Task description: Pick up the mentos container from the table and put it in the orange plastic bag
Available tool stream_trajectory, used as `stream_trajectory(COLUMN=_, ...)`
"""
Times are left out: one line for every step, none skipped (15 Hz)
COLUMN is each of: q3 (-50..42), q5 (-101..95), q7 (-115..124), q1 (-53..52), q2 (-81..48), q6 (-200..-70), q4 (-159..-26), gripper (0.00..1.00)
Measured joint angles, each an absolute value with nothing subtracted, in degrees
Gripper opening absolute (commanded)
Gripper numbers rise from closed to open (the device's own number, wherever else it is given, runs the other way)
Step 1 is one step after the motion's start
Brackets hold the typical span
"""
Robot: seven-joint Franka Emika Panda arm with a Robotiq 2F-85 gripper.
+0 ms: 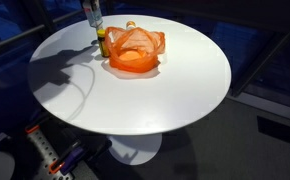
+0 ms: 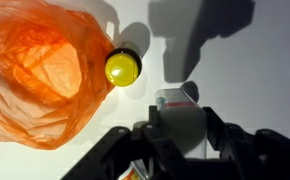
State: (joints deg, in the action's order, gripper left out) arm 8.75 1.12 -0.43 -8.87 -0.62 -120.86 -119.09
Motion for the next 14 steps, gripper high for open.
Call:
stream_trajectory(q3=8.3, q5=1.1, q7=-0.4, q1=-8.5, q2=0.4, q6=-120.0, q4=-118.5, gripper=0.22)
stream_trajectory(q3=7.8, q5=1.1, q7=-0.3, q1=-8.0, q2=1.2, q6=-119.3, q4=-118.0, gripper=0.22)
stream_trajectory(q3=7.4, q5=1.1, q7=-0.3, q1=-7.5, q2=2.0, q6=-118.8, q4=-117.6, gripper=0.22)
stream_trajectory(q3=6.8, q5=1.1, q7=-0.2, q1=-7.0, q2=2.7, q6=-118.3, q4=-117.1, gripper=0.22)
stream_trajectory(q3=6.3, q5=1.1, q7=-0.2, q1=-6.5, q2=3.2, q6=-118.1, q4=-116.8, gripper=0.22)
stream_trajectory(q3=5.8, q5=1.1, q7=-0.2, q1=-5.9, q2=3.6, q6=-118.0, q4=-116.6, gripper=0.22)
stream_trajectory(q3=5.2, q5=1.0, q7=-0.1, q1=-5.3, q2=3.9, q6=-117.9, q4=-116.4, gripper=0.22)
stream_trajectory(q3=4.7, q5=1.0, q7=-0.1, q1=-4.7, q2=4.0, q6=-117.9, q4=-116.4, gripper=0.22)
stream_trajectory(q3=4.1, q5=1.0, q7=-0.1, q1=-4.1, q2=4.0, q6=-117.9, q4=-116.4, gripper=0.22)
stream_trajectory(q3=3.5, q5=1.0, q7=-0.1, q1=-3.6, q2=4.0, q6=-117.9, q4=-116.5, gripper=0.22)
stream_trajectory(q3=3.0, q5=1.0, q7=-0.1, q1=-3.0, q2=4.0, q6=-117.9, q4=-116.5, gripper=0.22)
stream_trajectory(q3=2.5, q5=1.0, q7=-0.1, q1=-2.5, q2=3.8, q6=-117.9, q4=-116.7, gripper=0.22)
stream_trajectory(q3=2.0, q5=1.0, q7=-0.1, q1=-2.0, q2=3.5, q6=-118.0, q4=-116.8, gripper=0.22)
stream_trajectory(q3=1.6, q5=1.0, q7=-0.1, q1=-1.6, q2=3.1, q6=-118.0, q4=-117.1, gripper=0.22)
